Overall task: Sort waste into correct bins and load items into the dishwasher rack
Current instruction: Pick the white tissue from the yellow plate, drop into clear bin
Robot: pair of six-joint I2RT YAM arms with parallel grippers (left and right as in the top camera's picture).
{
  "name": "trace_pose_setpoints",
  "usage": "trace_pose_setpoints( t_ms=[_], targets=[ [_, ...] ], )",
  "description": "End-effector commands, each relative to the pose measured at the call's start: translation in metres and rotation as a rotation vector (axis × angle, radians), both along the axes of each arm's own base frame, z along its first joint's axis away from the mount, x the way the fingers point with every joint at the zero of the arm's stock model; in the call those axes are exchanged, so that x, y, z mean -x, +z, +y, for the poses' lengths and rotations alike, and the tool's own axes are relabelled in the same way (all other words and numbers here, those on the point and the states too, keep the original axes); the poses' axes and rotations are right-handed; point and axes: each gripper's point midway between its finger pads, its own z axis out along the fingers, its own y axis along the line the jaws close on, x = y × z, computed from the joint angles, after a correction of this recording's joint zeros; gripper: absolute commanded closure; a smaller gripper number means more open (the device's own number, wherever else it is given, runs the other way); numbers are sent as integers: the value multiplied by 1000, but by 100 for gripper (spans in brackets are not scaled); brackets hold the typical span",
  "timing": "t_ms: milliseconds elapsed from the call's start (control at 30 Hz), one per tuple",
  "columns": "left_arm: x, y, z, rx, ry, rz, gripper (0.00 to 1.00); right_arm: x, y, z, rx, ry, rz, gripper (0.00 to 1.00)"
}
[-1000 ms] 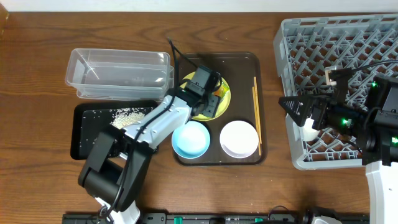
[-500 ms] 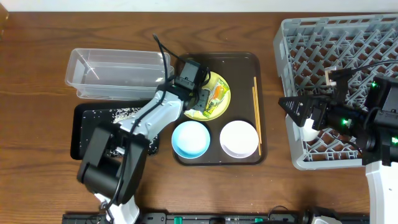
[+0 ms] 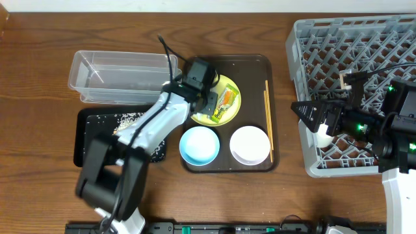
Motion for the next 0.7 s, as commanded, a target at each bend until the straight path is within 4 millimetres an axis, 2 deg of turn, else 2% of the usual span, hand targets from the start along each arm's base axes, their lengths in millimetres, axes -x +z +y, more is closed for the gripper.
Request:
trace_pose_setpoints(
  t_ms=[0,133,233,333,367,433,533,667],
  targets=[
    [-15,61,8,34,46,-140,94,1,8,1,-12,3,-13,4],
    [-25,80,43,-20,139,-202,94,1,8,1,-12,2,-13,4],
    [-34,80,72,-60,215,-215,94,1,8,1,-12,2,-14,4],
    [-48,76,110,-104,315,-231,94,1,8,1,-12,3,-14,4],
    [-53,75,121,-105,341,-236,90,1,8,1,-12,2,-14,4],
    [-61,73,139,-110,379,-244,76,1,8,1,-12,2,-14,4],
    [-67,72,153,-95,410,-249,57,1,8,1,-12,3,-14,4],
    [-62,90,131,-12,305,-245,38,1,8,1,-12,2,-14,5]
  ],
)
